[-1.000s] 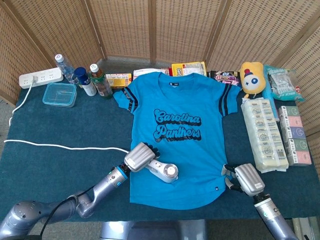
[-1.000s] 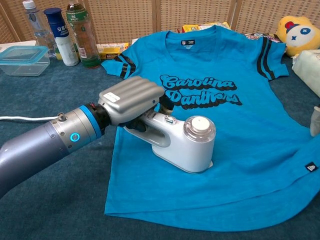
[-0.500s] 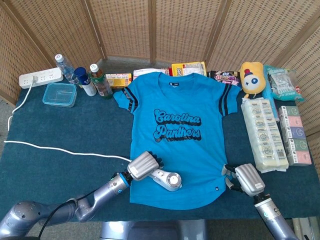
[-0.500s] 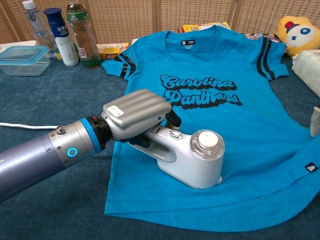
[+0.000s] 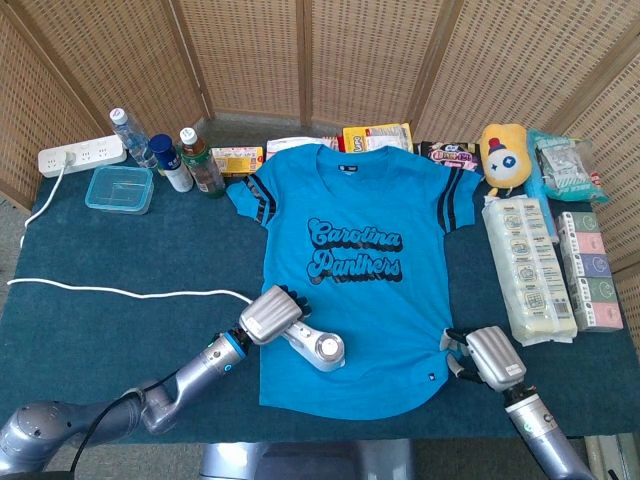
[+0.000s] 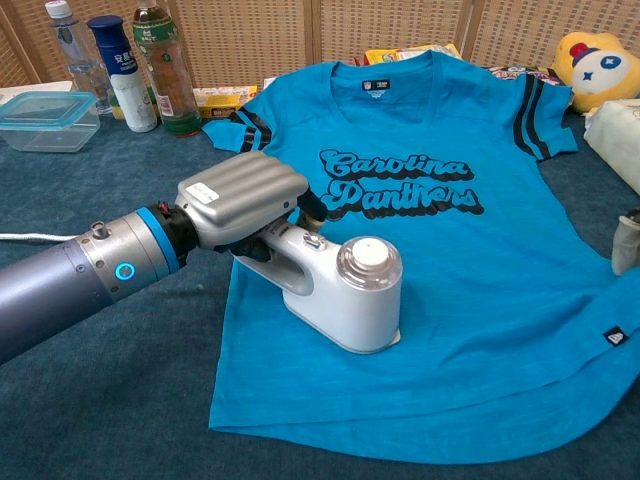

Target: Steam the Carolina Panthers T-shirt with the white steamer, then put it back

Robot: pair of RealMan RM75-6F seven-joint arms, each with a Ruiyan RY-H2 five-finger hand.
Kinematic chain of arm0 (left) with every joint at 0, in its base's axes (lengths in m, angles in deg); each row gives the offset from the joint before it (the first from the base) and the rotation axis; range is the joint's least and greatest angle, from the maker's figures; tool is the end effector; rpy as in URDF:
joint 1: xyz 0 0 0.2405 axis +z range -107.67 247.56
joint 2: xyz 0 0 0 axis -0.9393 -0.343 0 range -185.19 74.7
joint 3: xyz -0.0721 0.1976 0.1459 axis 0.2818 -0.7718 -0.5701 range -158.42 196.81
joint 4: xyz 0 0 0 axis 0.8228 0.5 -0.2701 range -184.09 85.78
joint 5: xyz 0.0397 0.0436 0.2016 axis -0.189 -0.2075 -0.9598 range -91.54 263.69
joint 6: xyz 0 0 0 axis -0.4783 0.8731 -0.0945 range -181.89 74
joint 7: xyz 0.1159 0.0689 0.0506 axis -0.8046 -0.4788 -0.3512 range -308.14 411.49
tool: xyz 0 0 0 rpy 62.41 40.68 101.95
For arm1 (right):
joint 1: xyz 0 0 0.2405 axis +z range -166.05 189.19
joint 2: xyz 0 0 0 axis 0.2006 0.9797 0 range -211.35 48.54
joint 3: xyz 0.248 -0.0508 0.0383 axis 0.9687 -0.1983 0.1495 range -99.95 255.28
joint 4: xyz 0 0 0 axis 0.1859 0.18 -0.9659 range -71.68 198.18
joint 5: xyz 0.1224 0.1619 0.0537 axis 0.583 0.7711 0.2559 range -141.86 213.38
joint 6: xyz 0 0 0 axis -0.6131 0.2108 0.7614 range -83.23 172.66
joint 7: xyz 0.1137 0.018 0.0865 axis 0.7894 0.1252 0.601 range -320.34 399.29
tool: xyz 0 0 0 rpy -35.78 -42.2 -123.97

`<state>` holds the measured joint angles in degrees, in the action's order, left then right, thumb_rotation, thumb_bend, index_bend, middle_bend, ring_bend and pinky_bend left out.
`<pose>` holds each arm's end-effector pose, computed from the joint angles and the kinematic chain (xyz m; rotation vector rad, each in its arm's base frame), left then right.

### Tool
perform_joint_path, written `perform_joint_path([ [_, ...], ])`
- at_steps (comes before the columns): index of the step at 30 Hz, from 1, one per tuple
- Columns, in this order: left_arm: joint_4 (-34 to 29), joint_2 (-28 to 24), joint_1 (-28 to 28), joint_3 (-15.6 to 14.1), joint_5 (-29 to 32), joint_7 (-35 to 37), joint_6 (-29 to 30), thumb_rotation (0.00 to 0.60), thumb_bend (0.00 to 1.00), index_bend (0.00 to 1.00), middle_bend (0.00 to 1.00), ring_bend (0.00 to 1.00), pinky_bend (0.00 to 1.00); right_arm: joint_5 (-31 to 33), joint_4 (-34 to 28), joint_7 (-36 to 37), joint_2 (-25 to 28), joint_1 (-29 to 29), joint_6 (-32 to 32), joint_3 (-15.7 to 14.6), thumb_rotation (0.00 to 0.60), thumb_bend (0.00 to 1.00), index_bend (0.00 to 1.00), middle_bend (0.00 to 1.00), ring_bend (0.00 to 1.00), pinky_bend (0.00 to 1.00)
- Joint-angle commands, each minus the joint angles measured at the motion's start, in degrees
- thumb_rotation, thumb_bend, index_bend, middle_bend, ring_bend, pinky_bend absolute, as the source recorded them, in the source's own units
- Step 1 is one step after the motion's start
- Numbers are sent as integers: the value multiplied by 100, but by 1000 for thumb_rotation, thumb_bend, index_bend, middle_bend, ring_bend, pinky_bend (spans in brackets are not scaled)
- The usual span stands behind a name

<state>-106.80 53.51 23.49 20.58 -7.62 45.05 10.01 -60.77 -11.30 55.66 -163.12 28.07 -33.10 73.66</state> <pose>-0.1087 0.3101 -0.1064 -2.1782 -0.4882 -1.1787 -0.2880 -0.2136 0.0419 1.7364 -1.1063 1.1420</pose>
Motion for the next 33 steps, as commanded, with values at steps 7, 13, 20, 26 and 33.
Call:
perform_joint_path([
  [7, 604, 179, -76, 291, 189, 26, 29, 600, 509, 656, 713, 638, 641, 12, 5, 10, 10, 5, 12, 2, 600, 521, 734, 638, 658, 750],
  [13, 1030, 326, -94, 457, 379, -27, 8, 600, 510, 657, 713, 638, 641, 19, 4, 17, 20, -4, 9, -4, 600, 521, 735, 639, 659, 750],
  [20, 1473, 610, -208, 712, 658, -164, -117, 600, 509, 656, 713, 638, 626, 23, 8, 32, 25, -9, 6, -5, 600, 520, 735, 640, 659, 750],
  [26, 1752, 861, -383, 953, 839, -267, -121, 600, 507, 656, 712, 638, 626, 55, 8, 42, 60, -33, -8, -1, 600, 520, 735, 640, 660, 750],
  [33, 2061, 1100, -531, 1087, 1006, -361, -234, 600, 507, 657, 713, 638, 626, 91, 21, 66, 101, -66, -23, 0, 600, 520, 736, 640, 661, 750],
])
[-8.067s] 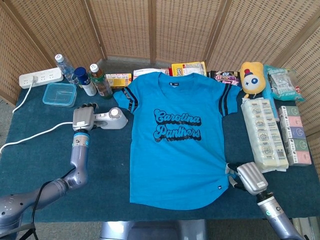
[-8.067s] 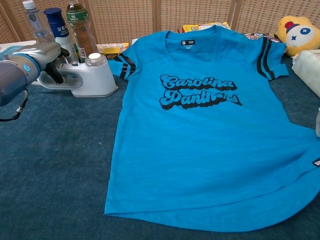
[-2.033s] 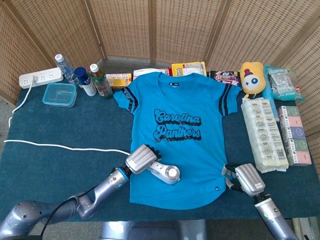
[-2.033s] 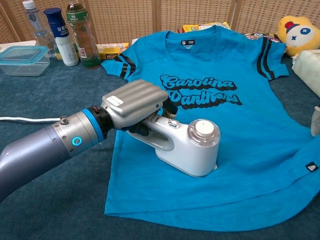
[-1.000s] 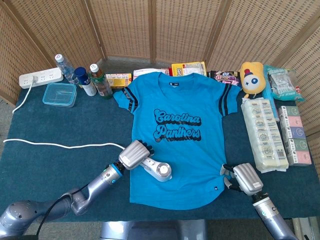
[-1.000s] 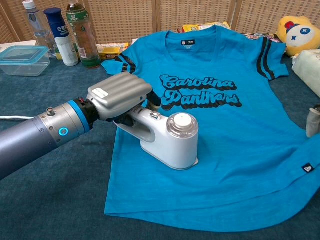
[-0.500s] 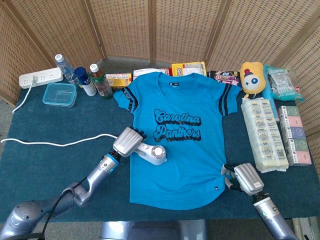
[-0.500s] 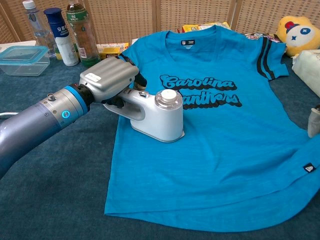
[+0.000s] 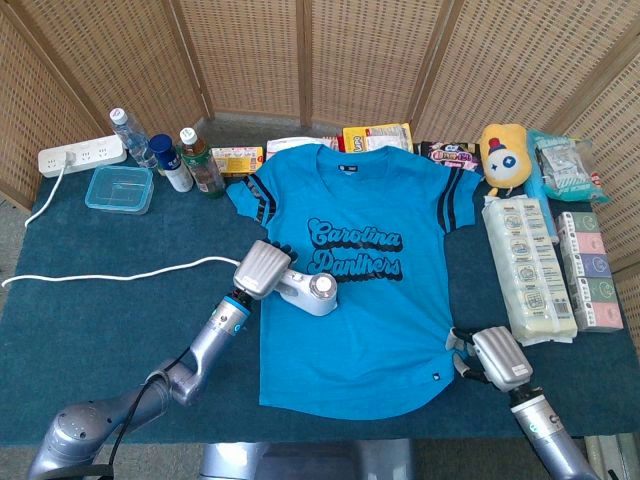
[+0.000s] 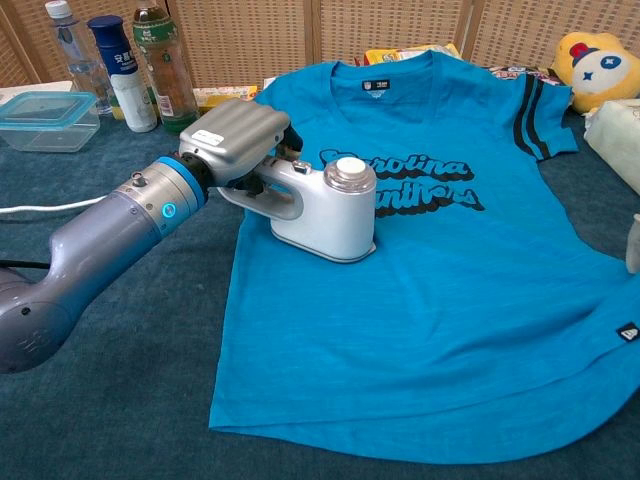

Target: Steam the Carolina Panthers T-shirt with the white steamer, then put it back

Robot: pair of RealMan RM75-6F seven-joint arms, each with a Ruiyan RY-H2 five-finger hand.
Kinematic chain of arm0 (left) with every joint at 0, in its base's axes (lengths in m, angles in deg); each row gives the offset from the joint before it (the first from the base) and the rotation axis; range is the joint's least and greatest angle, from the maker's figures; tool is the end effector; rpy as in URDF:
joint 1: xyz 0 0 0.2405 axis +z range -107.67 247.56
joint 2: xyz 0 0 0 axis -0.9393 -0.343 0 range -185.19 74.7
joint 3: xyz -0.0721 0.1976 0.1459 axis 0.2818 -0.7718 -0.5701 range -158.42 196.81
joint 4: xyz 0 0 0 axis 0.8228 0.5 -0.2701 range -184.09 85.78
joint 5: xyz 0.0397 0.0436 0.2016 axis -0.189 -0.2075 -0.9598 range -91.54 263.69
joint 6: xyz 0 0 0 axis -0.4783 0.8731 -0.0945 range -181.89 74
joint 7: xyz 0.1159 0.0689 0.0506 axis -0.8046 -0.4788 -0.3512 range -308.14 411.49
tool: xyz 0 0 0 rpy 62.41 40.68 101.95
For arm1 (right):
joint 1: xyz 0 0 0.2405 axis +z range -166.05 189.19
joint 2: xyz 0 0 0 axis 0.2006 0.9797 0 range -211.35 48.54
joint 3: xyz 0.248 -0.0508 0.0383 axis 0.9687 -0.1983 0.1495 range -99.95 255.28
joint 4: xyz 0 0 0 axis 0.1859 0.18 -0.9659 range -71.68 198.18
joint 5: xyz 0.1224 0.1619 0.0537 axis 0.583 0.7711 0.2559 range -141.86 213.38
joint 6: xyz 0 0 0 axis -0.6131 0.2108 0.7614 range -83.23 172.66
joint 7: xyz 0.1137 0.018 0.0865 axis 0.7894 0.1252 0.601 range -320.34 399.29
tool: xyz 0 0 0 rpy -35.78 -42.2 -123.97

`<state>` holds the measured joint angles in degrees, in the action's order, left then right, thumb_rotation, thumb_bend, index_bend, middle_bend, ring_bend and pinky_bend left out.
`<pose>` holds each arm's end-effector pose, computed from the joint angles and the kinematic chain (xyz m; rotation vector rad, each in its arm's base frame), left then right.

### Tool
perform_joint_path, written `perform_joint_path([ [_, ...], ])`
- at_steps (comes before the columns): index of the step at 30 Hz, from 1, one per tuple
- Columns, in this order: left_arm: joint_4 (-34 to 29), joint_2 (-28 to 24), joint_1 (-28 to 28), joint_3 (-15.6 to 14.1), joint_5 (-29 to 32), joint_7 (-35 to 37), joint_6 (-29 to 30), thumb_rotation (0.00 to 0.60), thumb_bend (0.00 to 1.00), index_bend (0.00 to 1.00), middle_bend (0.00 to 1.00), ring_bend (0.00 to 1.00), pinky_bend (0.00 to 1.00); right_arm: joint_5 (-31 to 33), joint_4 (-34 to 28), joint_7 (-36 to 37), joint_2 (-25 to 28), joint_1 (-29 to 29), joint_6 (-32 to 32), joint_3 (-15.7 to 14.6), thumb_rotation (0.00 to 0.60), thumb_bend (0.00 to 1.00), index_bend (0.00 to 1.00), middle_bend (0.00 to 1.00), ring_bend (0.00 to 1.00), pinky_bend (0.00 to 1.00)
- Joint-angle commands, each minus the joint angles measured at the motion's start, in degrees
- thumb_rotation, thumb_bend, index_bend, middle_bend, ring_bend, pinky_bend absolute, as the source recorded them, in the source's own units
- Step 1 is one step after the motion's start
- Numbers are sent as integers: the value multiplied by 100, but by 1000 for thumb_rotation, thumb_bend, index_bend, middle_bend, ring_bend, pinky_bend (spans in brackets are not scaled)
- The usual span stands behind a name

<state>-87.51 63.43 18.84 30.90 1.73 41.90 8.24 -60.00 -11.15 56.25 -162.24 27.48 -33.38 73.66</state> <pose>-0.1028 0.3775 -0.1072 -1.8886 -0.4836 -1.0727 -0.2949 -0.2124 0.0487 1.7121 -1.1117 1.1268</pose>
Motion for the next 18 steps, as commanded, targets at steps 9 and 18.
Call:
perform_joint_path([
  [9, 514, 437, -219, 93, 169, -76, -111, 600, 506, 656, 713, 638, 626, 53, -10, 5, 46, 21, 129, -8, 600, 520, 735, 640, 660, 751],
  [18, 735, 597, -386, 232, 313, -225, -154, 600, 503, 656, 713, 638, 626, 67, 8, 17, 23, 61, 218, 0, 600, 520, 735, 640, 659, 748],
])
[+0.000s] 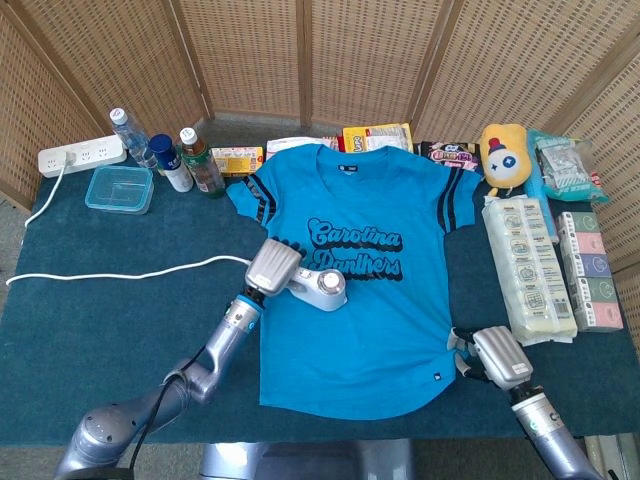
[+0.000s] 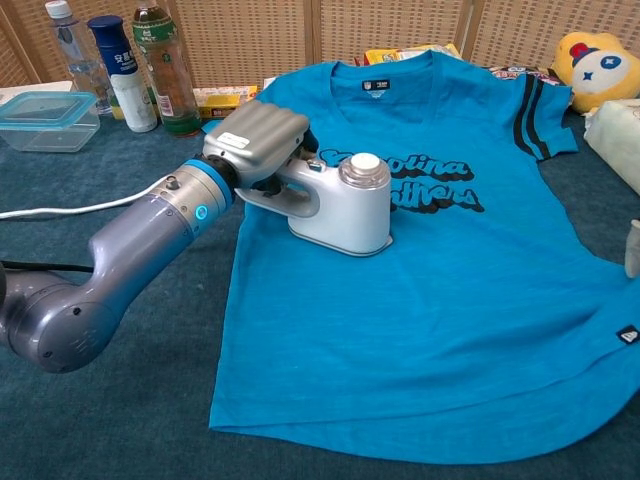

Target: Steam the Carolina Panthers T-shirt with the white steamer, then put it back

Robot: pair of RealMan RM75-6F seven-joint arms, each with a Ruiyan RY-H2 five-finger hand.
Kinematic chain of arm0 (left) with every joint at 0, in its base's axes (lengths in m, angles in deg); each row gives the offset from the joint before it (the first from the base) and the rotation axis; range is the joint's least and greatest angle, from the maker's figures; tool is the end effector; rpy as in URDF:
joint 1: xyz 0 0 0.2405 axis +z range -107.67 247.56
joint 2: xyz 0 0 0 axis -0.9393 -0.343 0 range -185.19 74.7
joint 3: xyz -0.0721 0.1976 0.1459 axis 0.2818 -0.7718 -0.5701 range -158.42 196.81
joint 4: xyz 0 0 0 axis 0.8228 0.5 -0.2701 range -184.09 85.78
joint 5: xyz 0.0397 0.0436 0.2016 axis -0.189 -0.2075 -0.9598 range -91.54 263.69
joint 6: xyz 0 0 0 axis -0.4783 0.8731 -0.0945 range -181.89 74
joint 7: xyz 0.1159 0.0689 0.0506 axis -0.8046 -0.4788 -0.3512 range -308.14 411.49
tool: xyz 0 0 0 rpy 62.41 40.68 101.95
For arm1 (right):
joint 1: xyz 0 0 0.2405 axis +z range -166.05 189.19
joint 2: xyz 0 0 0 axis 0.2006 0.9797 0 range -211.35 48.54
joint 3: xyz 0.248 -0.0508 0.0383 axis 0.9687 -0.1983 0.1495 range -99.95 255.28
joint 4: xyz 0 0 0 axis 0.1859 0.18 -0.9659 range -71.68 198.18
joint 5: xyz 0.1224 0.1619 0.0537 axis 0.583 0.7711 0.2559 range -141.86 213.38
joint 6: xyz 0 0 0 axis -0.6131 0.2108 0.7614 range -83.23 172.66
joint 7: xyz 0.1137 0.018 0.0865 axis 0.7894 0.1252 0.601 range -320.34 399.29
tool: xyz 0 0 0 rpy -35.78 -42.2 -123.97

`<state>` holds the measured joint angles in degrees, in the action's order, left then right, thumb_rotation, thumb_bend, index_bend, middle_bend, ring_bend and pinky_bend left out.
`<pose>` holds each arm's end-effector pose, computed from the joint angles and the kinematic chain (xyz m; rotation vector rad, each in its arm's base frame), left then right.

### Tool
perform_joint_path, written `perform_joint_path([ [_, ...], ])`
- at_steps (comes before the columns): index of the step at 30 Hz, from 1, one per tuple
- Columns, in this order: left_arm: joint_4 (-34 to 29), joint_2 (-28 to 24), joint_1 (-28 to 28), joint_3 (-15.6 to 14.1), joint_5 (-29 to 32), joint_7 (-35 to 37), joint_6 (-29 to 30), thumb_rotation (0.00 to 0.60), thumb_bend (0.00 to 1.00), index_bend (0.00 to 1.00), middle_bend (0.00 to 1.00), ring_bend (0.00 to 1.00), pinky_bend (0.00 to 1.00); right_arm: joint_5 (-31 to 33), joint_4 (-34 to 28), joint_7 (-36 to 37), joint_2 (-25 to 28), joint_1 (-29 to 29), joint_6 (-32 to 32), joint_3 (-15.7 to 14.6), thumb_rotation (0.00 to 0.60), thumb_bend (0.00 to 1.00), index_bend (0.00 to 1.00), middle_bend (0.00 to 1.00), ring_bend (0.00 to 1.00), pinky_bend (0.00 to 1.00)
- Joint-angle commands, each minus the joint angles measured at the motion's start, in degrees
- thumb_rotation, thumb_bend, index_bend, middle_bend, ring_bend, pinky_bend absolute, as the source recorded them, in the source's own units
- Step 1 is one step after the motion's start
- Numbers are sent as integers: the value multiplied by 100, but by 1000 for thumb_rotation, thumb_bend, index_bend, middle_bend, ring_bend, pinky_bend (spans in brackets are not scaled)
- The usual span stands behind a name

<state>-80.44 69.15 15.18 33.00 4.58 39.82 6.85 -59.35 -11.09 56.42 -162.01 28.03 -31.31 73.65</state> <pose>-0.0853 0.3836 -0.1243 -1.8603 -0.4722 -1.0367 -0.2977 -0.2153 0.0463 1.7247 -1.1332 1.0929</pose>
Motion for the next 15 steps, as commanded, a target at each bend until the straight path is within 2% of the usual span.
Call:
perform_joint_path([
  [1, 42, 35, -29, 27, 37, -24, -23, 600, 503, 656, 713, 638, 626, 5, 2, 0, 2, 10, 23, 0, 600, 520, 735, 640, 658, 746],
  [15, 135, 167, -164, -112, -49, 40, -50, 600, 504, 657, 713, 638, 625, 108, -141, -13, 100, 103, 290, 4, 600, 519, 736, 640, 656, 731],
])
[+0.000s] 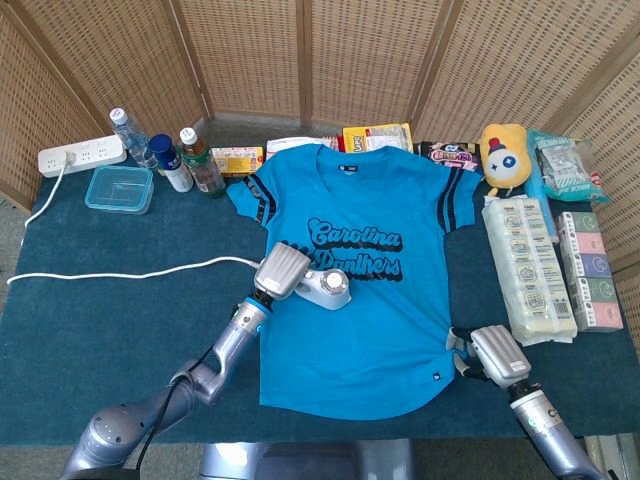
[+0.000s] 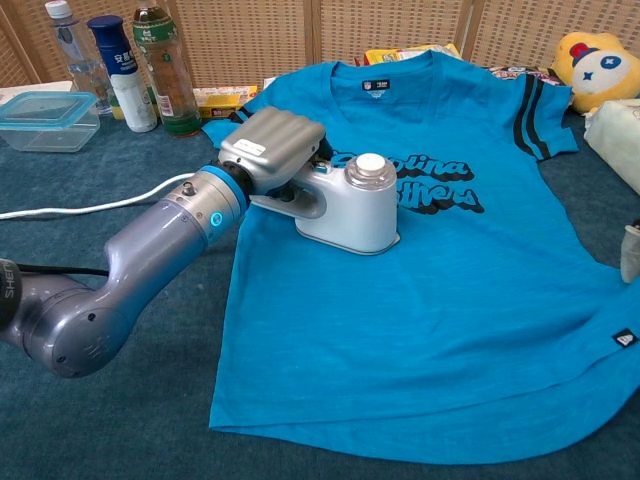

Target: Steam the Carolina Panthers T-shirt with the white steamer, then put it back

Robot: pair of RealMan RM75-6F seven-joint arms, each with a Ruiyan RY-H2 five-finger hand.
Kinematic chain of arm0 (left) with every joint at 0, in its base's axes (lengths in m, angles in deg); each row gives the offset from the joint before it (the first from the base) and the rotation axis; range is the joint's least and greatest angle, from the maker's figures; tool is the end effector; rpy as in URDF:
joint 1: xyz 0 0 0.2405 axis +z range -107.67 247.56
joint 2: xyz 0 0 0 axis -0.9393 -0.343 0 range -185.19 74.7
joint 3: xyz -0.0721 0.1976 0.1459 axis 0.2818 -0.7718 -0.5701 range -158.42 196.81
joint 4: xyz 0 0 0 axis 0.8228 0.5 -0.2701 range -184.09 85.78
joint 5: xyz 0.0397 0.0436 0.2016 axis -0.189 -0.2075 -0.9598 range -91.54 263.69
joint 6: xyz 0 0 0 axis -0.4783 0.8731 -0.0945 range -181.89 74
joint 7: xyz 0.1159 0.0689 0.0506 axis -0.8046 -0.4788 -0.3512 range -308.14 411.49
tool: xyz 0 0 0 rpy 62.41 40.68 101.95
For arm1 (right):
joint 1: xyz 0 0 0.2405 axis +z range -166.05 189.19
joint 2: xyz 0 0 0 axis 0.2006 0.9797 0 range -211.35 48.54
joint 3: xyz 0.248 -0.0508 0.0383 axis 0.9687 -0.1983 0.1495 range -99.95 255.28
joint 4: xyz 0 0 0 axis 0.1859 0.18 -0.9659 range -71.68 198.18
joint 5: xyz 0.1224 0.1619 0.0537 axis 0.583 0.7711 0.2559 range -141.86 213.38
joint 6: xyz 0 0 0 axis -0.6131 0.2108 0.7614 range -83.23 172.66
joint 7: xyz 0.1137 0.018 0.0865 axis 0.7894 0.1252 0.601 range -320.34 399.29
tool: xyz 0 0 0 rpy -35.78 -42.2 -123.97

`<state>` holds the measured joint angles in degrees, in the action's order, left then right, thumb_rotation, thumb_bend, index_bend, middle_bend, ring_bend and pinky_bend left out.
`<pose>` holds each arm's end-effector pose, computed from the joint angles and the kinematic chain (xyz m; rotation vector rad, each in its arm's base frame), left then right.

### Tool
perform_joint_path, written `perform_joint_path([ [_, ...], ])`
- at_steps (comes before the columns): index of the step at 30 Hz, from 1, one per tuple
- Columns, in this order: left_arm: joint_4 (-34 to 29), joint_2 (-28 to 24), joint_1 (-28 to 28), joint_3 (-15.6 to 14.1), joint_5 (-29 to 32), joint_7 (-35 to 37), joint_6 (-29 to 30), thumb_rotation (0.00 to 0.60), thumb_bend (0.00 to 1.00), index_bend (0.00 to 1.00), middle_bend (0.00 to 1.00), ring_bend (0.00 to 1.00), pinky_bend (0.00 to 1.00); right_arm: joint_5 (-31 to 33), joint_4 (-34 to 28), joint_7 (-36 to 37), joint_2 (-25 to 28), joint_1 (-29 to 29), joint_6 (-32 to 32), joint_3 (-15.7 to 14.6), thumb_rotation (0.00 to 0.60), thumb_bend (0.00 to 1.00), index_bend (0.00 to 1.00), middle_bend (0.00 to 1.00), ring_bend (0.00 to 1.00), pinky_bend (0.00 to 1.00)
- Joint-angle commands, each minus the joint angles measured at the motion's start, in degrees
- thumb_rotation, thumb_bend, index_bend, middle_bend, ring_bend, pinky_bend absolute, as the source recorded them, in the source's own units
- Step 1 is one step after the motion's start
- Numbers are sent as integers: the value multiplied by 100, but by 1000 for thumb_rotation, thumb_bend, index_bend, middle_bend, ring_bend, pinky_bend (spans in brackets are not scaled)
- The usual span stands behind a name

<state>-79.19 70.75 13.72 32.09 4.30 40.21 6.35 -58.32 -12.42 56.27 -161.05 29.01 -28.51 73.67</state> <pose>-0.0743 0.3785 -0.1349 -1.8993 -0.4544 -1.0453 -0.2976 -0.2193 0.0451 1.7405 -1.1651 1.0549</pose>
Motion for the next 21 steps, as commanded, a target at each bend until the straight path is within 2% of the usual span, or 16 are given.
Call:
perform_joint_path([
  [1, 33, 13, -49, -41, -41, -20, -19, 600, 504, 657, 713, 638, 626, 6, -19, 2, 11, 12, 18, 5, 600, 519, 736, 640, 656, 731],
  [21, 67, 215, -295, -50, -74, -3, -60, 600, 501, 657, 713, 638, 618, 63, -90, -7, 82, 22, 79, 15, 600, 519, 736, 640, 657, 731],
])
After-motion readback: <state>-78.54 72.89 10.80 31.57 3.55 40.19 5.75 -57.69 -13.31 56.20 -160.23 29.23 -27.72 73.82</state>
